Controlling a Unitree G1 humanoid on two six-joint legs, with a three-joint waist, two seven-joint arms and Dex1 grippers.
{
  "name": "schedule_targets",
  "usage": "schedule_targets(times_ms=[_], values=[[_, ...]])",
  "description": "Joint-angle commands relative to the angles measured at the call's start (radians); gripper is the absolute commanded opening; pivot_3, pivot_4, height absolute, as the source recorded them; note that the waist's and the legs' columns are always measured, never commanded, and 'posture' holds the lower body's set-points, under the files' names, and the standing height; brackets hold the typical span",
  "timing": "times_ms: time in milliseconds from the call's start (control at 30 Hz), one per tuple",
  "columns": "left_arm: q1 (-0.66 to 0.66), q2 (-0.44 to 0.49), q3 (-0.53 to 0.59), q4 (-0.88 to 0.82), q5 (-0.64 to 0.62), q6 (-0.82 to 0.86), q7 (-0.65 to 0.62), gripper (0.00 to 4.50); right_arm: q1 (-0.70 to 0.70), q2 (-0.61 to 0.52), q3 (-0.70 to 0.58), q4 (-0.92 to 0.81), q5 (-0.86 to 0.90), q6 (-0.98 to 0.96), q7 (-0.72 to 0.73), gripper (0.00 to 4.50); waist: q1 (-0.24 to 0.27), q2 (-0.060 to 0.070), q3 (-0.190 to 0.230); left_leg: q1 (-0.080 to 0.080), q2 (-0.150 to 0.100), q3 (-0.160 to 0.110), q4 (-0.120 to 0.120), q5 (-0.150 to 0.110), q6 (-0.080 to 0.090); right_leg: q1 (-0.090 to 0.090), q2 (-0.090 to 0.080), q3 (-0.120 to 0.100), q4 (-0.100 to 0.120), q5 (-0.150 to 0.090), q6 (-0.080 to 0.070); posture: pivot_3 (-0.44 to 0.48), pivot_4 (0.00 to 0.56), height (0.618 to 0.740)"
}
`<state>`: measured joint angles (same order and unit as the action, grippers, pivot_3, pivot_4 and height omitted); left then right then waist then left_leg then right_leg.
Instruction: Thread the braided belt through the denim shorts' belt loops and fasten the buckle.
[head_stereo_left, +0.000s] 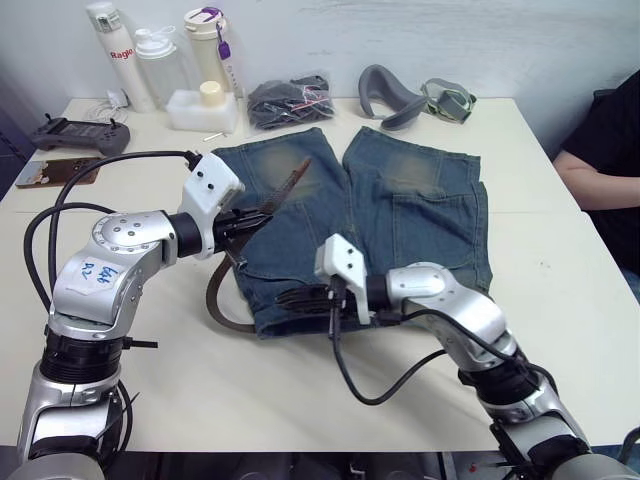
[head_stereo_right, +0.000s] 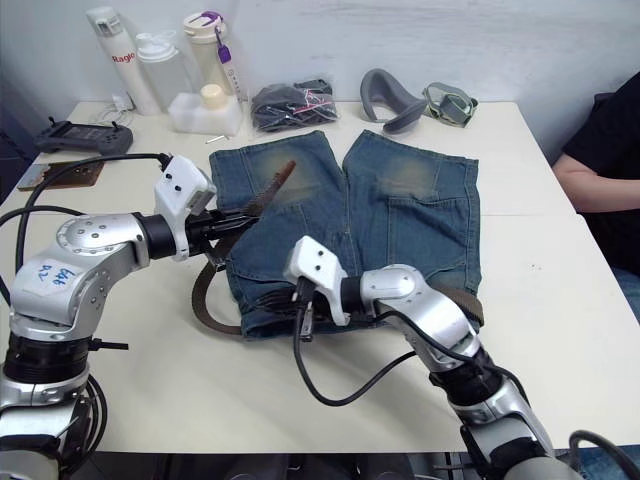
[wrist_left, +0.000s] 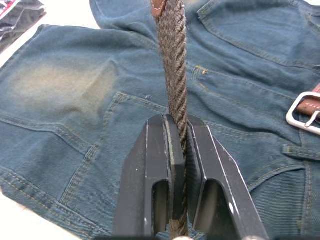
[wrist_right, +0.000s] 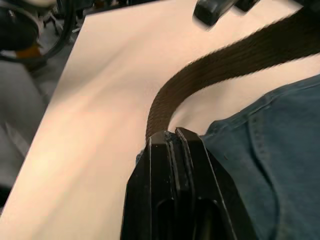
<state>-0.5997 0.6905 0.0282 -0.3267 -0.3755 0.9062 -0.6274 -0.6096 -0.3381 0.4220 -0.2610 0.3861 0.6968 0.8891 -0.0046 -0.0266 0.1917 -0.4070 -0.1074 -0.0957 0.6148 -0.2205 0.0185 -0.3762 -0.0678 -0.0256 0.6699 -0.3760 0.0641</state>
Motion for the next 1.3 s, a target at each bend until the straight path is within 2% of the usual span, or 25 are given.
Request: schedule_targets(times_ms=[33,200,400,600,700,900,1000,1100,1267,1300], values=[[0.012,-0.006,0.029,-0.06,-0.032,0.026,0.008,0.0,-0.024,0.049,0.044,0.102,-0.012,0.004,0.019,0.06,0.0,0.0,0.0,0.0,0.0,0.0,0.0,0.0,0.0,0.0,0.001,0.001,0.0,0.0,0.0,0.0,0.15,0.74],[0.025,-0.01,0.032,-0.067,-0.033,0.034,0.027,0.0,-0.03,0.035,0.146,0.231,-0.034,0.118,0.086,0.06,0.0,0.0,0.0,0.0,0.001,0.0,0.0,0.0,0.0,0.0,0.005,0.008,0.001,0.0,0.0,0.0,0.15,0.74],[0.045,0.005,0.038,-0.064,-0.035,0.041,0.028,0.0,-0.079,0.043,0.184,0.323,-0.068,0.191,0.104,0.06,-0.003,0.0,0.0,0.001,0.002,0.0,0.0,0.0,-0.001,0.0,0.006,0.009,0.001,0.0,0.0,0.0,0.15,0.74],[0.107,0.06,0.043,-0.095,-0.047,0.034,-0.013,0.0,-0.121,0.083,-0.019,0.233,0.086,0.171,0.156,0.06,-0.009,0.0,-0.001,0.002,0.002,0.0,0.0,0.0,-0.002,-0.001,0.006,0.01,0.002,0.0,0.0,0.0,0.15,0.74],[0.124,0.073,0.05,-0.101,-0.056,0.029,-0.023,0.0,-0.138,0.099,-0.042,0.233,0.095,0.183,0.143,0.06,-0.012,0.0,-0.001,0.002,0.002,0.0,0.0,0.0,-0.002,-0.001,0.007,0.011,0.002,0.0,0.0,0.0,0.15,0.74],[0.124,0.078,0.053,-0.094,-0.087,0.058,-0.037,0.0,-0.131,0.147,0.072,0.398,-0.054,0.044,0.113,0.06,-0.024,0.0,-0.001,0.002,0.002,0.0,0.0,-0.001,-0.002,-0.001,0.007,0.011,0.002,0.0,0.0,0.0,0.15,0.74],[0.131,0.076,0.065,-0.083,-0.106,0.008,-0.077,0.0,-0.132,0.108,0.139,0.482,-0.164,-0.074,0.121,0.06,-0.024,0.0,-0.001,0.002,0.002,0.0,0.0,0.0,-0.002,-0.001,0.007,0.011,0.003,0.0,0.0,0.0,0.15,0.74],[0.157,0.032,0.114,-0.081,-0.18,-0.077,-0.149,0.0,-0.125,0.103,0.025,0.407,-0.087,-0.076,0.134,0.06,-0.022,0.0,-0.001,0.002,0.002,0.0,0.0,0.0,-0.002,-0.001,0.007,0.012,0.003,0.0,0.0,0.0,0.15,0.74],[0.18,0.096,0.065,-0.071,-0.158,-0.121,-0.231,0.0,-0.109,0.021,-0.231,0.175,0.108,0.087,0.103,0.06,-0.02,0.0,0.0,0.001,0.002,0.0,0.0,-0.001,-0.002,-0.001,0.007,0.012,0.001,0.0,0.0,0.0,0.15,0.74],[0.165,0.095,0.052,-0.056,-0.15,-0.134,-0.236,0.0,-0.11,-0.036,-0.276,0.117,0.108,0.082,0.104,0.06,-0.019,0.0,0.0,0.001,0.002,0.0,0.0,-0.001,-0.002,-0.001,0.007,0.012,0.001,0.0,0.0,0.0,0.15,0.74]])
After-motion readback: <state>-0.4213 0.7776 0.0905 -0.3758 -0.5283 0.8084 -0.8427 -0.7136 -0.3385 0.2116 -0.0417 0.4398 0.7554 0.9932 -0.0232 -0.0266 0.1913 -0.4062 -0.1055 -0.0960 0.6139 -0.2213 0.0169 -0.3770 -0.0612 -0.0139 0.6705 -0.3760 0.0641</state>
